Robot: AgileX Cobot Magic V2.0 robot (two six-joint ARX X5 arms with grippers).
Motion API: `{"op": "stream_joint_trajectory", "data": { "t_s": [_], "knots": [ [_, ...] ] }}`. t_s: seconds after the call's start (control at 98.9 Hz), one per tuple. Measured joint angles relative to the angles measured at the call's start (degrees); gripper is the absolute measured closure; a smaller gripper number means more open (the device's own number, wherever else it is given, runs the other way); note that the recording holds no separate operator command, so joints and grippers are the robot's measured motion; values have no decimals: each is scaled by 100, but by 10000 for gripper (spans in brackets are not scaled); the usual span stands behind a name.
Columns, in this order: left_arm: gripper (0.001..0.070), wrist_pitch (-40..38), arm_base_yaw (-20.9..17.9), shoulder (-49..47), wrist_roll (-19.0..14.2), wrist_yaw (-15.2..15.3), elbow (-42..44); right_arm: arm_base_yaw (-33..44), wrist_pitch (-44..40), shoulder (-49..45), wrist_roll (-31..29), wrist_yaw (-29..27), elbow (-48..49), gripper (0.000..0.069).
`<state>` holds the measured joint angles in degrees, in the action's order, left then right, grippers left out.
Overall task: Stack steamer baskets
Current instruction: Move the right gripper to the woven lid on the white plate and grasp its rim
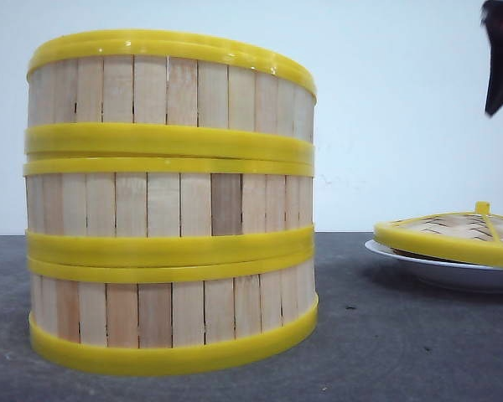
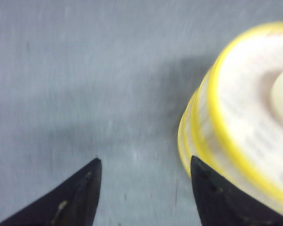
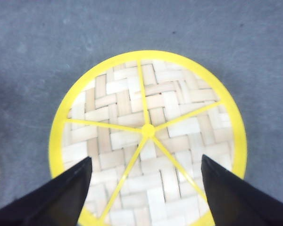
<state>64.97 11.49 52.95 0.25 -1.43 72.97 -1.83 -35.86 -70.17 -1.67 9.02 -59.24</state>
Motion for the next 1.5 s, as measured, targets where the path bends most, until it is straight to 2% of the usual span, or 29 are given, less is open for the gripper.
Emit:
{"op": "stream_joint_trajectory", "data": {
  "t_s": [0.273, 0.698, 0.809, 1.163, 1.497],
  "knots": [
    [353, 79, 0, -586, -120, 0, -938, 0, 560, -909, 44, 4, 4, 236],
    [353, -26, 0, -647, -264, 2, -992, 0, 835, -1711, 105, 195, 11, 307],
    [353, -31, 0, -647, -267, 2, -992, -4, 887, -1714, 142, 240, 11, 365],
    [353, -66, 0, -647, -267, 0, -992, -11, 918, -1718, 173, 291, 11, 627],
    [353, -140, 0, -647, -267, 2, -992, -11, 931, -1681, 188, 297, 11, 638]
  ]
}}
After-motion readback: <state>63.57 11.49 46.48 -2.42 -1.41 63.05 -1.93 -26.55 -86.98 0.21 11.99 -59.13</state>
